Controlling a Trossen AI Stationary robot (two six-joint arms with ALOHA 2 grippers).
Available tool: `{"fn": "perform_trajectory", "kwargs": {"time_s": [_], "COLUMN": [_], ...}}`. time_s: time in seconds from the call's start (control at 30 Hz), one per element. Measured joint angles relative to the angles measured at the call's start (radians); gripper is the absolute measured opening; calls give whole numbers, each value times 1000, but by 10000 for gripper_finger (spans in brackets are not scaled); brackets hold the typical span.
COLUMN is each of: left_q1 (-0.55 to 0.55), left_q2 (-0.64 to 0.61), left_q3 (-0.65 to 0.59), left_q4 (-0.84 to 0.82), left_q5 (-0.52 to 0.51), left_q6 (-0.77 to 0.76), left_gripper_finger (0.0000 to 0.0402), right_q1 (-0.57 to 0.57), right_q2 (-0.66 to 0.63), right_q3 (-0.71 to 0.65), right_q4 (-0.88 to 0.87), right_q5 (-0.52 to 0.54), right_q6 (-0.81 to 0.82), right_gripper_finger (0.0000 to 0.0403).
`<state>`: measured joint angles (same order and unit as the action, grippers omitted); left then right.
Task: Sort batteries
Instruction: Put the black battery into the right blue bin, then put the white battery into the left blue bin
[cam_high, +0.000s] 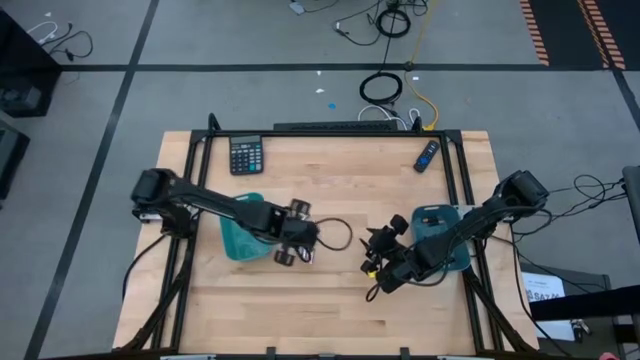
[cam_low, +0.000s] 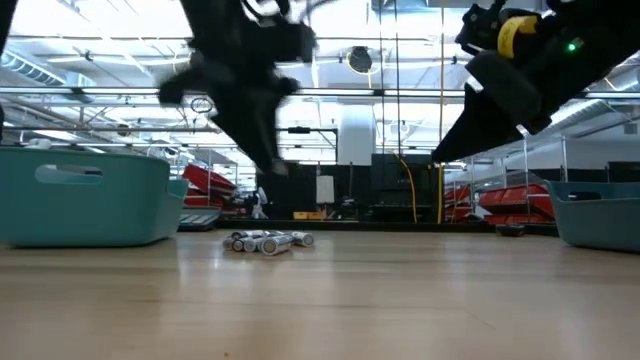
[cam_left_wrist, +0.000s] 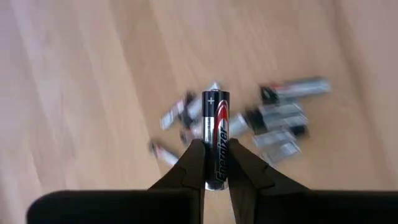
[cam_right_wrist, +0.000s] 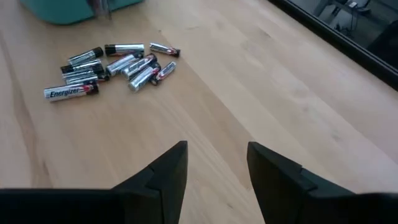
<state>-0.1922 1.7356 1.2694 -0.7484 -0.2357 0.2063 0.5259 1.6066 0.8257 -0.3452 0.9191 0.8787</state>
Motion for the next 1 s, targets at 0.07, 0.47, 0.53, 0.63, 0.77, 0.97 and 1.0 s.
{"fn": "perform_trajectory", "kwargs": {"time_s": [0.07,0.47,0.53,0.63,0.77,0.97,1.0], "left_q1": [-6,-43,-49,-64,-79,-31,-10], "left_q2": [-67,-155,-155,-155,-160,-170,-168], "left_q3": [1,-144,-188,-215,-185,-110,-111], "left_q4": [-84,-484,-500,-511,-593,-406,-315], "left_q5": [35,126,70,26,-101,-260,-221], "left_q6": [-99,-502,-537,-542,-561,-541,-521], "left_gripper_finger": [43,103,114,131,158,179,179], "right_q1": [0,7,8,7,4,-8,-10], "right_q2": [12,55,56,56,55,55,55], "right_q3": [0,0,0,0,0,0,0], "right_q4": [2,6,6,6,5,6,6], "right_q5": [1,2,2,11,27,27,28], "right_q6": [0,8,8,-1,-22,-52,-52], "right_gripper_finger": [157,157,157,157,157,157,157]}}
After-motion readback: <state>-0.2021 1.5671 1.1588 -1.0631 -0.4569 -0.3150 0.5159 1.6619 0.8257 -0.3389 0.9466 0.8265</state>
